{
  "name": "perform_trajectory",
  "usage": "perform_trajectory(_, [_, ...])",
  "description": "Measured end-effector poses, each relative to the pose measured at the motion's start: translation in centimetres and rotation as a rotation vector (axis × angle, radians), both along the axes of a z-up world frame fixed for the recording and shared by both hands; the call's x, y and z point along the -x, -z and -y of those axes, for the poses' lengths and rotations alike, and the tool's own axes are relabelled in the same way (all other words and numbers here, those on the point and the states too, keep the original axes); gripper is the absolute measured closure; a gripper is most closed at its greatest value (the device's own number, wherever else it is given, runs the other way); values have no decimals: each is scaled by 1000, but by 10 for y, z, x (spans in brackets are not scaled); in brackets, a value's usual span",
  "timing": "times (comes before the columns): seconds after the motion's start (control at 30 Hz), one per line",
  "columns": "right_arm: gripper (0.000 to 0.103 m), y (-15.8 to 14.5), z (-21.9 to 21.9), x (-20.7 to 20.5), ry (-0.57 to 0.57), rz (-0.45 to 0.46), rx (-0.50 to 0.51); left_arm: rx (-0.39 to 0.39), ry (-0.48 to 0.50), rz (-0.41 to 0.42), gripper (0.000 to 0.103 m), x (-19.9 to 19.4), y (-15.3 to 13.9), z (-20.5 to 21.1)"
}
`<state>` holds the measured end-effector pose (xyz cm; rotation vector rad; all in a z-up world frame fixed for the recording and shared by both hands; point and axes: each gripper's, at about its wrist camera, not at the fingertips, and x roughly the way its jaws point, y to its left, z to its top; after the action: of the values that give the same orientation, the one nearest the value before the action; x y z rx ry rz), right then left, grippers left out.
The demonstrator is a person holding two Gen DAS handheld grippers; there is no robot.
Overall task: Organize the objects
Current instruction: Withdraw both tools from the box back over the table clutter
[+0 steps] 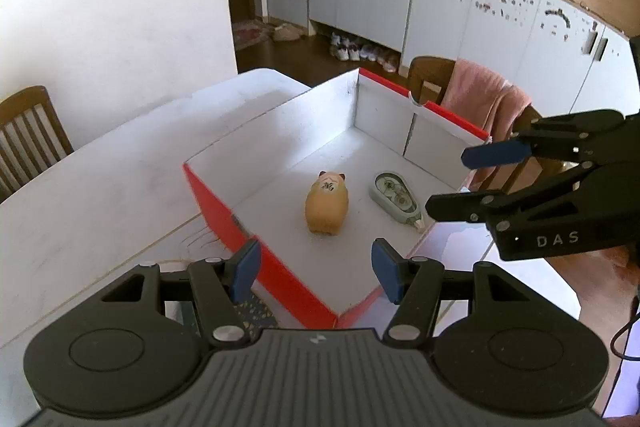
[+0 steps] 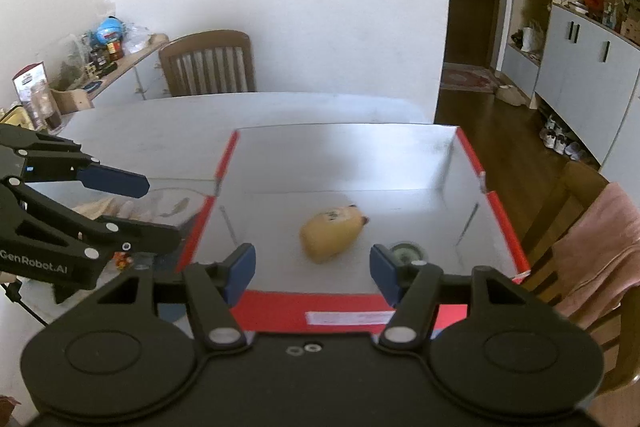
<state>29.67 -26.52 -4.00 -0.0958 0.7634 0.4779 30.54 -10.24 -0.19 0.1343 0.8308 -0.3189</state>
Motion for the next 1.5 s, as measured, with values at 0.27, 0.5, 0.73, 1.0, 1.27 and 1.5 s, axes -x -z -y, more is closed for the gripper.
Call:
perform_trajectory(0.27, [23, -3, -29, 31, -25, 8, -13, 28, -44, 48, 39, 42, -8, -33])
perform_trajectory(0.5, [14, -3, -54, 50, -12, -21, -48, 60, -95, 79, 24, 73, -10, -62])
perform_trajectory(0.73, [1, -2, -83, 70, -25, -16, -56, 103, -165, 86, 20, 100, -5, -101])
perform_trajectory(1.0, [1, 3, -121, 87, -35, -10, -34, 128, -253, 93, 7, 127, 7, -147])
perform_trajectory(1.27, [1, 16, -152, 97, -26, -5, 3, 123, -350, 120, 1, 153, 21, -194])
perform_trajectory(1.5, [1, 30, -184, 102, -56, -21, 40, 79, -449, 125, 1, 173, 40, -239])
